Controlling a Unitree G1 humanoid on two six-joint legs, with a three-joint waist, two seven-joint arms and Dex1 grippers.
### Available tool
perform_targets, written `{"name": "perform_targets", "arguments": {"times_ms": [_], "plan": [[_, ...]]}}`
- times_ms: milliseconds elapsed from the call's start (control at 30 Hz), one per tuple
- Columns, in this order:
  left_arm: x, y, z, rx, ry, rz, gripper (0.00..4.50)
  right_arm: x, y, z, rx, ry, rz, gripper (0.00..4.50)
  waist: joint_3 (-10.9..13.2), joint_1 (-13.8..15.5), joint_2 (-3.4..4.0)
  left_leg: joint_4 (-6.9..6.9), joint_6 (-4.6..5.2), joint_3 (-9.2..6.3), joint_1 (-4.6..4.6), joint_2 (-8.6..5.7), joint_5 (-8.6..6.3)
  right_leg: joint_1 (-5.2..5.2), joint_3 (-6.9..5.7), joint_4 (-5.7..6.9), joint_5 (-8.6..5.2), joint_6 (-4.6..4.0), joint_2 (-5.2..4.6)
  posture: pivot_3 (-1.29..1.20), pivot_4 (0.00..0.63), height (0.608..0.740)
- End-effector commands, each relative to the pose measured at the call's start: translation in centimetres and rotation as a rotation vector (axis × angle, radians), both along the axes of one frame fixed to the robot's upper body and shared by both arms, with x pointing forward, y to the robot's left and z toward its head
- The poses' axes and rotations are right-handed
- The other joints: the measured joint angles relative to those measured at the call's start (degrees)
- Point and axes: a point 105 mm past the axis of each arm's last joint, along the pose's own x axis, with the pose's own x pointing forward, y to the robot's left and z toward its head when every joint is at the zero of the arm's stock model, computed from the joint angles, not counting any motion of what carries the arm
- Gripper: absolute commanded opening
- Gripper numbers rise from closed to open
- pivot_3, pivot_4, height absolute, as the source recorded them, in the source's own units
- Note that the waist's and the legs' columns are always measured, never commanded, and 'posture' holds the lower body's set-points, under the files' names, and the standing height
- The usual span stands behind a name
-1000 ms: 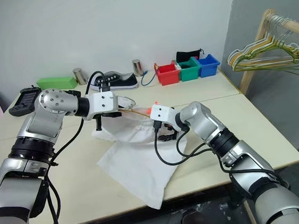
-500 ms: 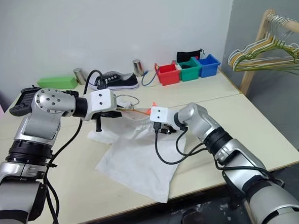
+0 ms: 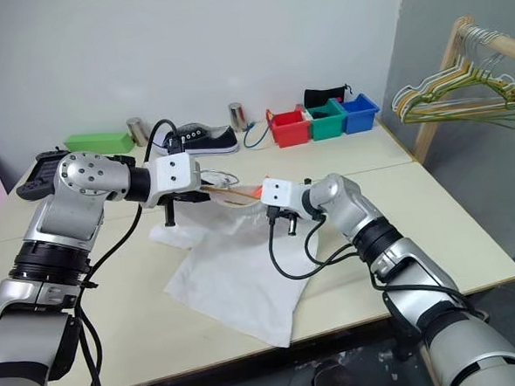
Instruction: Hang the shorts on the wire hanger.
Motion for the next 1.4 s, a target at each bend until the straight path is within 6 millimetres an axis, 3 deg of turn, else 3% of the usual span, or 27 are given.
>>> {"name": "perform_targets", "arguments": {"times_ms": [33, 67, 100, 433, 700, 967, 1133, 1267, 1400], "plan": [[0.1, 0.7, 2.4, -0.025, -0.101, -0.003, 0.37, 0.0, 0.0, 1.5, 0.01, -0.045, 0.013, 0.0, 0.0, 0.0, 0.0, 0.0, 0.0, 0.0, 0.0, 0.0, 0.0, 0.0, 0.0, 0.0, 0.0, 0.0, 0.0, -0.22, 0.013, 0.74], [0.1, 0.9, 2.6, -0.031, -0.096, 0.003, 0.71, -0.2, 0.0, 1.6, 0.016, -0.043, 0.017, 0.0, 0.0, 0.0, 0.0, 0.0, 0.0, 0.0, 0.0, 0.0, 0.0, 0.0, 0.0, 0.0, 0.0, 0.0, 0.0, -0.22, 0.013, 0.74], [0.1, 1.1, 2.7, -0.034, -0.092, 0.006, 0.77, -0.4, 0.1, 1.8, 0.021, -0.043, 0.021, 0.0, 0.0, -0.01, 0.0, 0.0, 0.0, 0.0, 0.0, 0.0, 0.0, 0.0, 0.0, 0.0, 0.0, 0.0, 0.0, -0.22, 0.013, 0.74], [-0.4, 2.9, 3.1, -0.068, -0.034, 0.035, 2.85, -1.9, 0.4, 3.8, 0.116, -0.044, 0.041, 0.0, -0.01, 0.05, -0.01, 0.0, -0.01, -0.03, 0.0, 0.0, 0.0, 0.0, -0.02, 0.01, 0.0, 0.0, 0.0, -0.22, 0.006, 0.74], [-0.8, 3.4, 4.8, -0.143, -0.016, 0.047, 4.48, -2.4, -0.4, 3.7, 0.133, -0.016, 0.015, 0.0, -0.01, 0.07, -0.01, 0.0, -0.02, -0.03, 0.0, 0.0, 0.01, 0.01, -0.04, 0.01, 0.0, 0.0, 0.0, -0.21, 0.011, 0.74], [-1.6, 7.0, 8.6, -0.196, -0.07, 0.164, 4.48, -2.0, -2.0, 3.5, 0.199, 0.069, -0.083, 0.0, -0.01, 0.3, -0.01, 0.0, -0.02, -0.04, 0.0, 0.02, 0.01, -0.01, -0.05, 0.01, 0.0, 0.0, 0.01, -0.2, 0.016, 0.74], [-2.4, 7.4, 9.7, -0.311, -0.062, 0.189, 4.48, -1.9, -4.5, 3.4, 0.236, 0.101, -0.171, 0.0, 0.0, 1.6, -0.01, -0.01, -0.01, -0.01, 0.0, 0.03, 0.01, 0.0, -0.04, 0.0, -0.01, 0.01, 0.01, -0.19, 0.021, 0.74], [-3.5, 6.3, 8.7, -0.394, -0.025, 0.178, 4.48, -2.4, -7.3, 3.4, 0.291, 0.121, -0.295, 0.0, 0.0, 2.75, -0.01, -0.02, -0.02, 0.04, -0.01, 0.05, 0.01, 0.0, -0.02, -0.05, -0.02, 0.0, 0.01, -0.2, 0.026, 0.74], [-3.5, 2.1, 6.7, -0.609, -0.044, 0.165, 4.48, -4.3, -11.4, 2.6, 0.377, 0.144, -0.555, 0.0, -0.01, 4.64, -0.02, 0.01, -0.02, 0.0, -0.03, 0.08, 0.0, 0.08, -0.05, -0.08, -0.03, -0.02, 0.0, -0.23, 0.034, 0.74]]}}
